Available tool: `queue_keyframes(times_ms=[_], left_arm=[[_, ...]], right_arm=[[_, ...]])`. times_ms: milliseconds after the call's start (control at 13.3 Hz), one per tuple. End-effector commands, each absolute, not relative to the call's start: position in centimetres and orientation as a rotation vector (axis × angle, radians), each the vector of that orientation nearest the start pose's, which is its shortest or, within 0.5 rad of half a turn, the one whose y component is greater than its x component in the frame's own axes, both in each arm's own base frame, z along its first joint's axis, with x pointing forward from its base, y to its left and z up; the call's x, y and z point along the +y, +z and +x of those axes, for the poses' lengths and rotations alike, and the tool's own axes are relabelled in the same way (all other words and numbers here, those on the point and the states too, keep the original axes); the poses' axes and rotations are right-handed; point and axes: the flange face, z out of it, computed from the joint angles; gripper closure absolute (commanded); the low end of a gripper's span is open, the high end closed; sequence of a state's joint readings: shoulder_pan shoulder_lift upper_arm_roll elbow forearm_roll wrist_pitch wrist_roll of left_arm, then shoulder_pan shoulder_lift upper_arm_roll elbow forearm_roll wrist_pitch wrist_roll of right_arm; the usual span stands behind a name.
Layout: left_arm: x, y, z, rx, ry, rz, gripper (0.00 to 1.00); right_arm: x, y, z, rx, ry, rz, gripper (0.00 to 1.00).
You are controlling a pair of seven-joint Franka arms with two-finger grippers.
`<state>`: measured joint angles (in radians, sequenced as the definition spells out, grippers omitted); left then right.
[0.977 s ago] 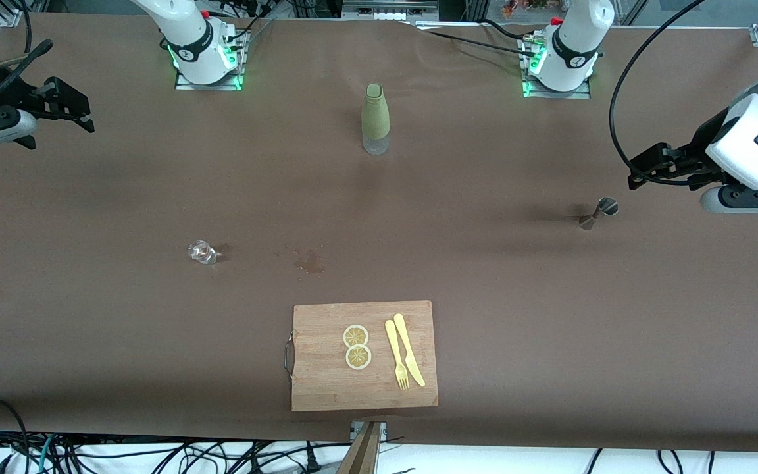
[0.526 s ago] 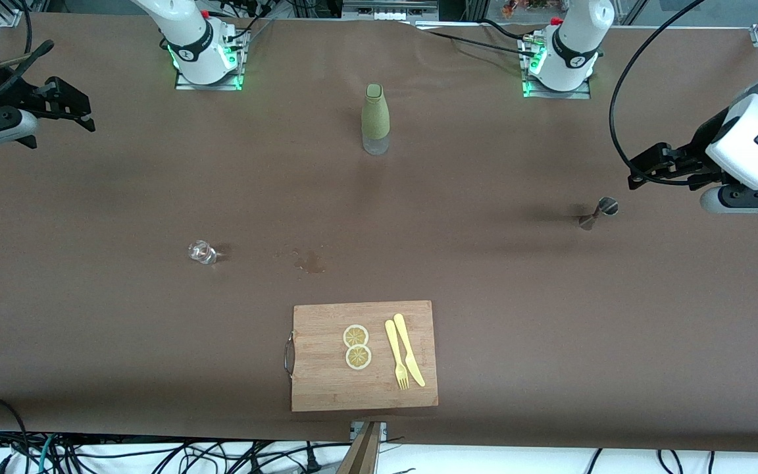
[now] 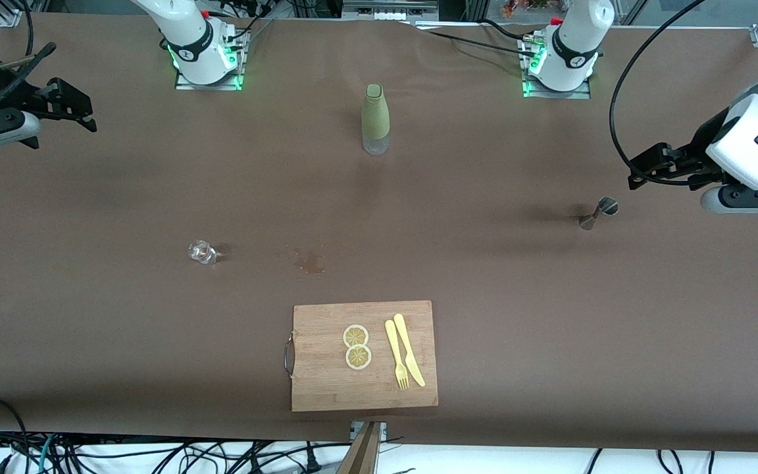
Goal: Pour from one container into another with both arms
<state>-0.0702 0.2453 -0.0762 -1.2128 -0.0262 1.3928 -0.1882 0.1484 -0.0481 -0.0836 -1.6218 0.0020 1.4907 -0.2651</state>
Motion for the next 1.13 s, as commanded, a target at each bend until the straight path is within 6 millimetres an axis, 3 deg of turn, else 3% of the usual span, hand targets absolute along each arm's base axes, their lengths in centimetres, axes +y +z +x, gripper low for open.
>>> queue_keyframes(times_ms=[0,150,451,751,827,1052], left_arm=[[-6.8,63.6,60.9,-0.075,0.118,-3.187,0.0],[-5.1,63.0,61.3,-0.122,0.132,-3.186,0.0],[-4.9,62.8,61.3,-0.127,0.141,-3.184,0.0],[-0.7,61.4,61.5,-0.229,0.182,-3.174,0.0],[0.4,61.2,61.5,-0.204,0.192,-3.172,0.0],[4.7,58.7,61.6,0.14,0.254,-3.182,0.0]], right_arm=[[3.2,61.9,52.0,-0.479,0.126,-3.073,0.01],[3.2,62.0,52.0,-0.479,0.123,-3.073,0.01],[3.2,61.9,51.9,-0.479,0.132,-3.069,0.01],[3.2,62.0,51.9,-0.476,0.123,-3.07,0.01],[3.2,62.0,51.9,-0.476,0.125,-3.07,0.01],[3.1,61.9,51.9,-0.476,0.127,-3.069,0.01]])
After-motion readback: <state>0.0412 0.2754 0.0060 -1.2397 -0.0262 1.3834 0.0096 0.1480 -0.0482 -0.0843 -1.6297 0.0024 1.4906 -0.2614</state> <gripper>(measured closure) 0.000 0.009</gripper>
